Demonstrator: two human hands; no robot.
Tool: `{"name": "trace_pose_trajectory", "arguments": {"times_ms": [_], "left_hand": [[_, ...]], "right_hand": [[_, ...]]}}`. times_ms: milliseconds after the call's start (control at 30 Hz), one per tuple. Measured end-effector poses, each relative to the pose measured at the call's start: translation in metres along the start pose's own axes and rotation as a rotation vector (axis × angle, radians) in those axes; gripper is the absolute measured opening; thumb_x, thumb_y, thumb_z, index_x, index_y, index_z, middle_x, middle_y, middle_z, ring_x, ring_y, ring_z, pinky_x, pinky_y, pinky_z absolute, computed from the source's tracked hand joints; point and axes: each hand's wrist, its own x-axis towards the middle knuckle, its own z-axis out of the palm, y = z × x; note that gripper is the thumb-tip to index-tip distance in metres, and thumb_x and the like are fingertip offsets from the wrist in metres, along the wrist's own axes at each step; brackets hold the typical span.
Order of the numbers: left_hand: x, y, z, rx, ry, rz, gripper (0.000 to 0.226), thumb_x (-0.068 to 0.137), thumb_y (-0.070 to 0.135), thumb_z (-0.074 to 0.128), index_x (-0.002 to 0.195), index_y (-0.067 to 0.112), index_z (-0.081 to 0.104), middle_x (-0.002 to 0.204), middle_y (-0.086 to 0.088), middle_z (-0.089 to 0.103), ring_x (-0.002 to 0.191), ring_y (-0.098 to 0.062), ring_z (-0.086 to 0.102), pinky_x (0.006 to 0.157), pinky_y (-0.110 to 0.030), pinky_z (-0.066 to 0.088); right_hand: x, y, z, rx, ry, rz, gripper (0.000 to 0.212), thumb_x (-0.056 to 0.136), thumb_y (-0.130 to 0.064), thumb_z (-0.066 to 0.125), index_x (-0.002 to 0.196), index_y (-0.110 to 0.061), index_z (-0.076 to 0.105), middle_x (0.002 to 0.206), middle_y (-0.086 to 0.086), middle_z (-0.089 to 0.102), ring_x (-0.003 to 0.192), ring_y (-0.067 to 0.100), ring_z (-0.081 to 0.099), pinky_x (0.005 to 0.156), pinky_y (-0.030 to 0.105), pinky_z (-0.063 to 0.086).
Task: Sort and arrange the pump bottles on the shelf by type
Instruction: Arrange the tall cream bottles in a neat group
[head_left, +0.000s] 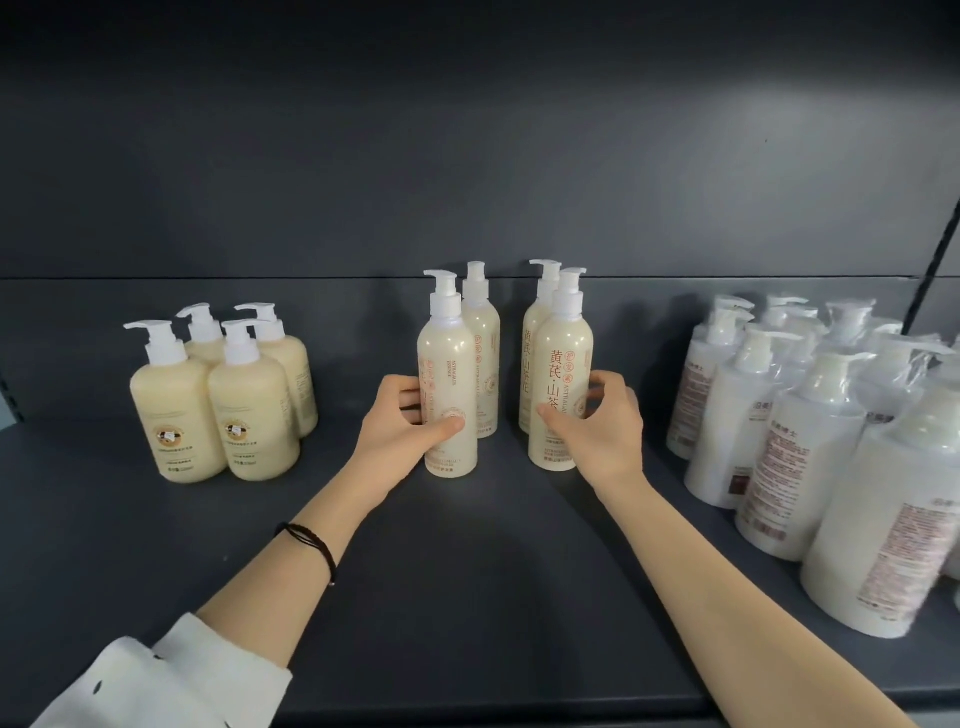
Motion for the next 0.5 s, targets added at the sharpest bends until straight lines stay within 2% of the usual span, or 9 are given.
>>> {"name": "trace_pose_trajectory", "arguments": {"times_ms": [133, 267, 500], "left_hand": [[0.000, -0.001, 0.012, 0.036, 0.073, 0.066, 0.064, 0.071, 0.024, 0.083, 0.119, 0.023, 0.041, 0.115, 0.006, 0.053, 0.103, -0.011, 0.056, 0.079, -0.025, 0.048], [0.002, -0.001, 0.018, 0.067, 0.085, 0.104, 0.063, 0.072, 0.027, 0.083, 0.118, 0.023, 0.040, 0.115, 0.007, 0.051, 0.101, -0.009, 0.054, 0.070, -0.017, 0.043], [0.002, -0.004, 0.017, 0.115, 0.166, 0.136, 0.062, 0.066, 0.032, 0.086, 0.113, 0.022, 0.045, 0.113, 0.005, 0.056, 0.096, -0.006, 0.057, 0.069, -0.018, 0.046]], "right_hand": [[0.000, 0.000, -0.002, 0.028, 0.017, 0.011, 0.060, 0.074, -0.030, 0.080, 0.120, -0.021, 0.044, 0.119, 0.000, 0.049, 0.098, 0.009, 0.051, 0.075, 0.026, 0.044], [0.000, 0.003, -0.001, 0.042, 0.000, 0.002, 0.059, 0.075, -0.030, 0.079, 0.121, -0.023, 0.041, 0.120, -0.001, 0.053, 0.102, 0.010, 0.053, 0.078, 0.027, 0.049], [-0.005, 0.000, 0.008, 0.033, -0.025, -0.010, 0.063, 0.074, -0.034, 0.079, 0.123, -0.024, 0.041, 0.121, -0.004, 0.052, 0.109, 0.013, 0.055, 0.080, 0.027, 0.050]]}}
